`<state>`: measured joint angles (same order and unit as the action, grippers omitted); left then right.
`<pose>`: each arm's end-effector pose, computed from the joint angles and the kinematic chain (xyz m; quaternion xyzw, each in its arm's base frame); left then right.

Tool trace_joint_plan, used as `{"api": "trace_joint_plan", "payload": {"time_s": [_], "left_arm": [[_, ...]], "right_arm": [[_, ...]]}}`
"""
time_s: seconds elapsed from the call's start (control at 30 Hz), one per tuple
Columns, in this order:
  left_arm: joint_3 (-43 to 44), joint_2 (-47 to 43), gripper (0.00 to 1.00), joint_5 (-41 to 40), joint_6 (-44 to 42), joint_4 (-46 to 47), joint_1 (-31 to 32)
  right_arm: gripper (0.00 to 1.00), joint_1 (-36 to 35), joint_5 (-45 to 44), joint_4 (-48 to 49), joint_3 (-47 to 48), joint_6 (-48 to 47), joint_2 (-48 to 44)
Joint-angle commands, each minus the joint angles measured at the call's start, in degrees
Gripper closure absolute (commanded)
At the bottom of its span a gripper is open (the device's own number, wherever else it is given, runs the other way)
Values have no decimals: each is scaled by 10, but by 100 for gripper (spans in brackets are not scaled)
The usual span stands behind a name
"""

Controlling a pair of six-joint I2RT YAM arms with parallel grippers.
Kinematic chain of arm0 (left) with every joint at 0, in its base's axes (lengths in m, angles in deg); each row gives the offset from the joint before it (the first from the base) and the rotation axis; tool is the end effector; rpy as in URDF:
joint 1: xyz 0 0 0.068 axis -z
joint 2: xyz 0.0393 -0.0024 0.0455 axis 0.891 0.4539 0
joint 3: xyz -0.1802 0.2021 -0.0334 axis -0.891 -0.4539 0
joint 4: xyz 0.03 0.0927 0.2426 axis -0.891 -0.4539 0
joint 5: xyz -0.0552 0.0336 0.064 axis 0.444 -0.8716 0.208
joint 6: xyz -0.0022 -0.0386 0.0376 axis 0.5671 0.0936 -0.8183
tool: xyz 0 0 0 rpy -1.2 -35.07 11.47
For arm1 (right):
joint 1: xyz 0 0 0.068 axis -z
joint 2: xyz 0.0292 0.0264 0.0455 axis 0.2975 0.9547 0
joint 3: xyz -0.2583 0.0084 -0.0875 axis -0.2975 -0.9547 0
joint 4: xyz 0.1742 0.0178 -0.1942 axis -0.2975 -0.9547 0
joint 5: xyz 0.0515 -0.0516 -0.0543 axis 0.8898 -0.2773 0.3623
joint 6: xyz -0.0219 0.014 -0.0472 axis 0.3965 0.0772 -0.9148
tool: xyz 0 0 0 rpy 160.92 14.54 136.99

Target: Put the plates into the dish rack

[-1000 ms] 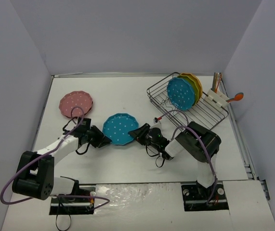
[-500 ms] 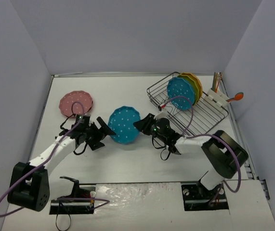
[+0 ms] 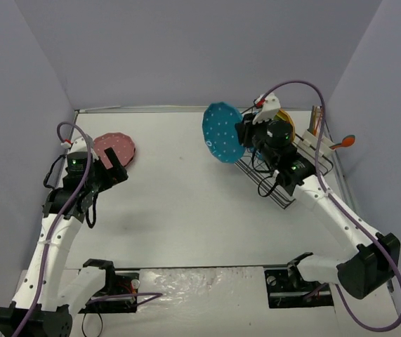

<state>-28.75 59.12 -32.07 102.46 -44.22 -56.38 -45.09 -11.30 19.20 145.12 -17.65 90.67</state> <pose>0.1903 -0.0228 0.3441 -0.1851 0.8463 -0.1732 0.4685 0.2622 0.1379 0.3910 -0.1165 0.6662 0.2229 0.7021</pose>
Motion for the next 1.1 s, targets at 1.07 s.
{"api": "trace_joint_plan", "payload": {"time_s": [1.07], "left_arm": [[-25, 11, 3, -116, -124, -14, -35]], "right_arm": [[100, 171, 75, -19, 161, -439, 195]]}}
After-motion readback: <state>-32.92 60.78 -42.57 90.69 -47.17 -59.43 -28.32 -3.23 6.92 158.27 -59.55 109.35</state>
